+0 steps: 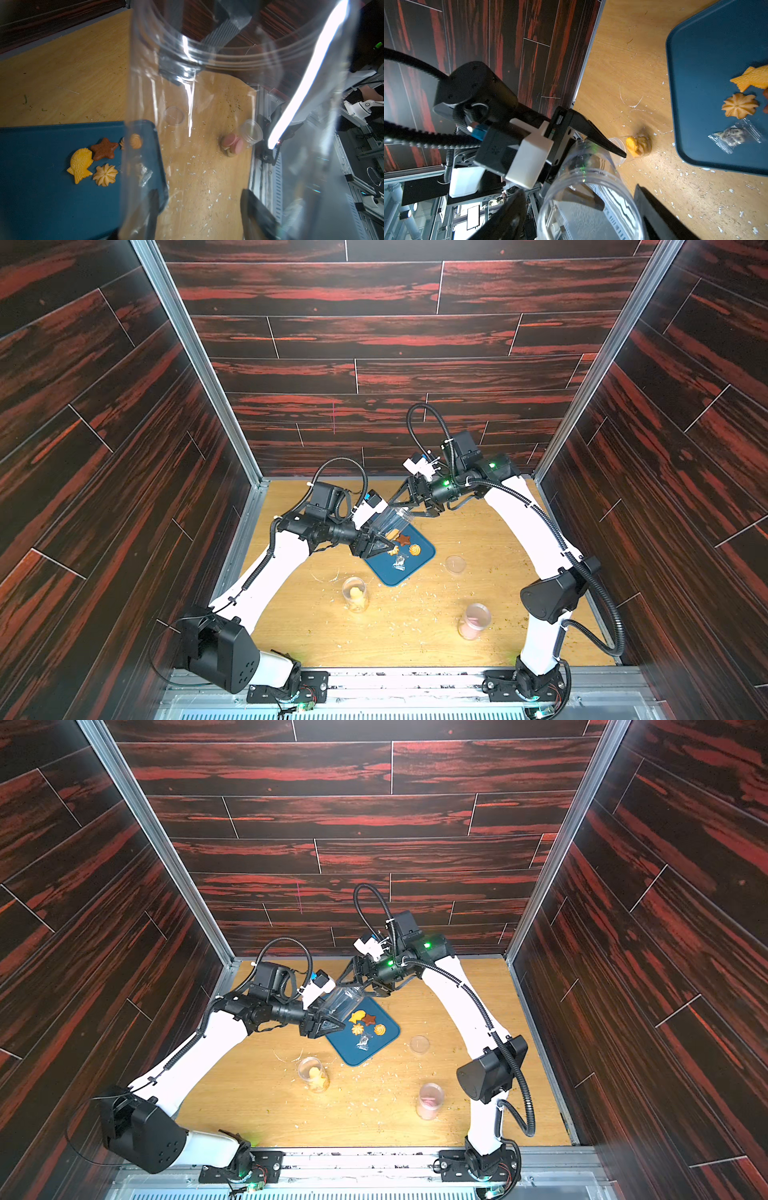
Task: Pour the cookies out of the jar
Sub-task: Place the jar at the center of the board.
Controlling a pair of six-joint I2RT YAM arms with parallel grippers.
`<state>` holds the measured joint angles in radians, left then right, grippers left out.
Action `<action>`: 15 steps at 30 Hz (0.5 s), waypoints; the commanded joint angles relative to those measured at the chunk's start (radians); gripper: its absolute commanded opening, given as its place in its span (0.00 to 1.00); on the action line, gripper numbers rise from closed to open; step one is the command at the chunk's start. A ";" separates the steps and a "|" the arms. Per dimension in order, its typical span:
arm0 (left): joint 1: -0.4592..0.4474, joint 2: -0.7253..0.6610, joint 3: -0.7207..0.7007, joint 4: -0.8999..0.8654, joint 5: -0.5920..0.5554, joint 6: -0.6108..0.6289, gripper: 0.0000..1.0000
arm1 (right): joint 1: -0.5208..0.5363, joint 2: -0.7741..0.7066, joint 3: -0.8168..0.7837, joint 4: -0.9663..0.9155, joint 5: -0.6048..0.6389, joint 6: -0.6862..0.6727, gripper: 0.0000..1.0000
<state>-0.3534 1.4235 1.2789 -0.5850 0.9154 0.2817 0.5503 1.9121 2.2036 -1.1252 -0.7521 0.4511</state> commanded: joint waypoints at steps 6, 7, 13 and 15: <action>-0.002 -0.031 0.013 -0.032 0.001 0.024 0.60 | 0.008 0.013 -0.026 -0.026 -0.050 -0.020 0.75; -0.002 -0.032 0.013 -0.032 0.000 0.025 0.60 | 0.008 0.012 -0.030 -0.026 -0.053 -0.021 0.73; -0.002 -0.029 0.016 -0.035 -0.006 0.024 0.60 | 0.008 0.006 -0.050 -0.025 -0.055 -0.028 0.68; -0.002 -0.029 0.016 -0.033 -0.007 0.021 0.61 | 0.008 0.003 -0.052 -0.026 -0.049 -0.029 0.68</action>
<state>-0.3534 1.4181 1.2789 -0.6212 0.9081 0.2897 0.5488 1.9121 2.1632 -1.1225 -0.7731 0.4400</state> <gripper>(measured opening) 0.656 0.684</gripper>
